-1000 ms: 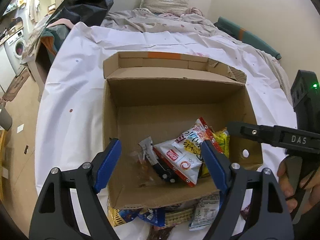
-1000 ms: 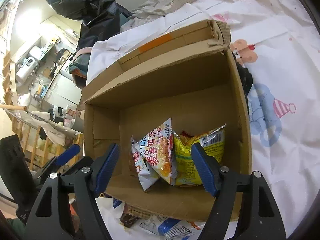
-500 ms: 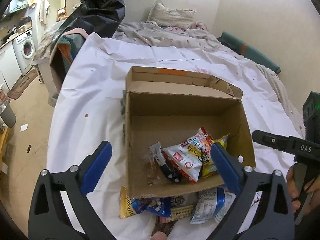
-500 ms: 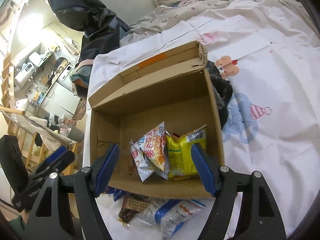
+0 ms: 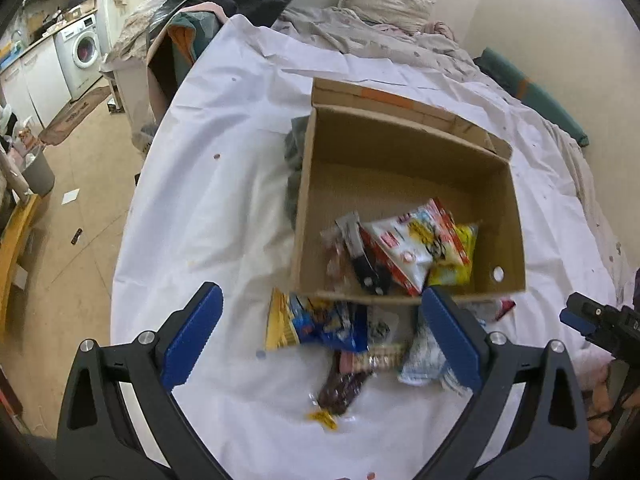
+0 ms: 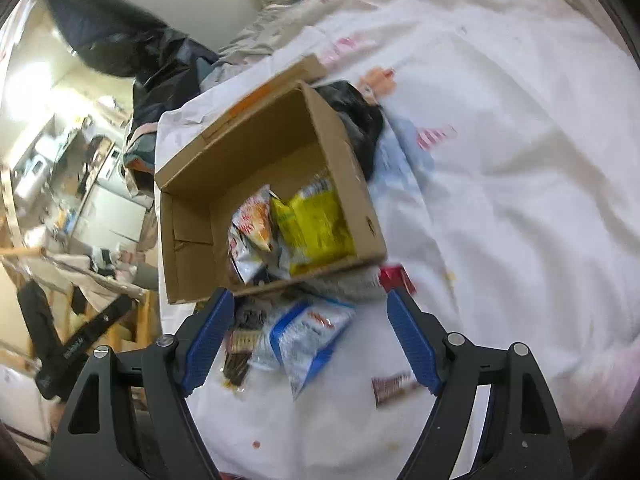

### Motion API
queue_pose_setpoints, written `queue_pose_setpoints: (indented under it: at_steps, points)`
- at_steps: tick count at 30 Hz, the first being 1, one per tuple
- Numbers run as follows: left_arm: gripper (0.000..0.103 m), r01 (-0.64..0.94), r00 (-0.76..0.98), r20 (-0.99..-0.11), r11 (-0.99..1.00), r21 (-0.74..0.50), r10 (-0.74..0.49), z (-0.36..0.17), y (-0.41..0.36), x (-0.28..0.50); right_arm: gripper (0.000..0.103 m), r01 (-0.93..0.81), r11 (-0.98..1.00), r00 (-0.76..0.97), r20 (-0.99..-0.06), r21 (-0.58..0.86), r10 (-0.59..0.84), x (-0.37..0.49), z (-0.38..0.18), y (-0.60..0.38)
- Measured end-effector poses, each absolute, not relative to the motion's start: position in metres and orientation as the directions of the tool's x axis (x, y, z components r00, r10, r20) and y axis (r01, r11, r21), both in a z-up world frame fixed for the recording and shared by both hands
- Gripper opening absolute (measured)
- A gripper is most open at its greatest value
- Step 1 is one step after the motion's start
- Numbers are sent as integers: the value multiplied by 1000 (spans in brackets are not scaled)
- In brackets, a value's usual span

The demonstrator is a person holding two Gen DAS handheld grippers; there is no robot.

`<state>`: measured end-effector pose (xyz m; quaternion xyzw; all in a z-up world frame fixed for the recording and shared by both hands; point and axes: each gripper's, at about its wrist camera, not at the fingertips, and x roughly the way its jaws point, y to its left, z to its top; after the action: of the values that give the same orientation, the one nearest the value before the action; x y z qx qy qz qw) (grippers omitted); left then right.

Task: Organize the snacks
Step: 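Withdraw both tools from the box back over the snack pile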

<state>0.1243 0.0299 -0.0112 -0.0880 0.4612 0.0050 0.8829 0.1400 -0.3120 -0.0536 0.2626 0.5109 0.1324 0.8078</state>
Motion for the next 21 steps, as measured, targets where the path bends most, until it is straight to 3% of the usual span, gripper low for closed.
queue_pose_setpoints:
  at_steps: [14,21]
  points:
    - [99,-54,515,-853,990,-131,-85,-36,9,114,82,117,840,371,-808,530,458,136,-79,-318]
    - [99,-64,508,-860,993,-100,-53,-40,11,114,82,104,894,309,-869,435,386,138,-89,-308]
